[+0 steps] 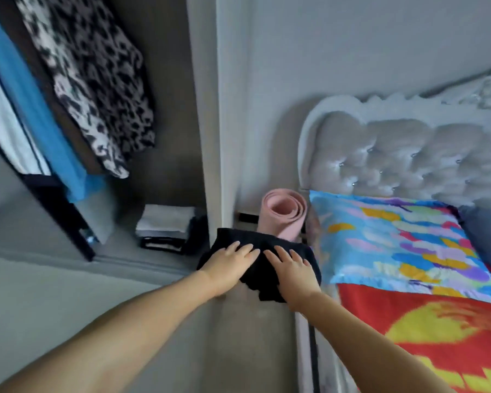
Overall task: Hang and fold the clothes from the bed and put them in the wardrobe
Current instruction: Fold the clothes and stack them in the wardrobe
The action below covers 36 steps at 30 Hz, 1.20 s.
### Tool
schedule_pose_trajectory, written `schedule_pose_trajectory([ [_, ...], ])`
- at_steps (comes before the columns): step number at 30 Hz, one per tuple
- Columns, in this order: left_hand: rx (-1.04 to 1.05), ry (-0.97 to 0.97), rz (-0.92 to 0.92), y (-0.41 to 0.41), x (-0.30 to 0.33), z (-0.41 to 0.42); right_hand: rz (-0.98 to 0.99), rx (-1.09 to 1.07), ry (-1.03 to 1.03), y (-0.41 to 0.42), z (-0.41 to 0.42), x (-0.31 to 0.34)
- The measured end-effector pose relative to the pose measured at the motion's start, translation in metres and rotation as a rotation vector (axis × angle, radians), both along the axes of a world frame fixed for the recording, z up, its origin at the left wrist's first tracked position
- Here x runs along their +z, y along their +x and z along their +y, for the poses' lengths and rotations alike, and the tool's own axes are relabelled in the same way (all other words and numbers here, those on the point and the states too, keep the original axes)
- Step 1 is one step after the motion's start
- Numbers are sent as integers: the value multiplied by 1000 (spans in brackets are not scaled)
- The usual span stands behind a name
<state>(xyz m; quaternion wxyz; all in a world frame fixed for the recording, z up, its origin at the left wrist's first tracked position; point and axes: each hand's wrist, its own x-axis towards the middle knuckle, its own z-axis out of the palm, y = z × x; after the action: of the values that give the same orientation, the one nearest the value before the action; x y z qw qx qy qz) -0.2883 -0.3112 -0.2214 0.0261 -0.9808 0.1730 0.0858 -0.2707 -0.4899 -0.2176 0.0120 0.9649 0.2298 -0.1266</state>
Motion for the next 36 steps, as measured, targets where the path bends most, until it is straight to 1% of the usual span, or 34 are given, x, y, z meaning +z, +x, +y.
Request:
schedule_pose_trajectory([
  [4, 147, 34, 43, -36, -6, 142, 81, 134, 32, -12, 147, -11],
  [7, 234, 63, 80, -57, -6, 231, 123, 211, 72, -20, 238, -19],
  [10, 290, 85, 103, -63, -5, 295, 143, 256, 101, -19, 305, -23],
  [12, 312, 86, 94, -59, -7, 323, 151, 275, 109, -11, 335, -24],
  [16, 318, 63, 74, -31, -22, 358, 161, 287, 86, 21, 368, -31],
  [20, 296, 28, 88, 24, -38, 372, 177, 254, 74, 74, 382, -48],
  [25, 276, 18, 112, 120, -63, 400, 212, 225, 81, 166, 410, -73],
  [31, 269, -24, 246, 230, -101, 433, 272, 193, 16, 269, 442, -99],
  [34, 228, -50, 290, 285, -127, 436, 262, 167, -24, 319, 446, -125],
  [36, 191, -73, 303, 327, -152, 433, 235, 106, -35, 352, 443, -150],
])
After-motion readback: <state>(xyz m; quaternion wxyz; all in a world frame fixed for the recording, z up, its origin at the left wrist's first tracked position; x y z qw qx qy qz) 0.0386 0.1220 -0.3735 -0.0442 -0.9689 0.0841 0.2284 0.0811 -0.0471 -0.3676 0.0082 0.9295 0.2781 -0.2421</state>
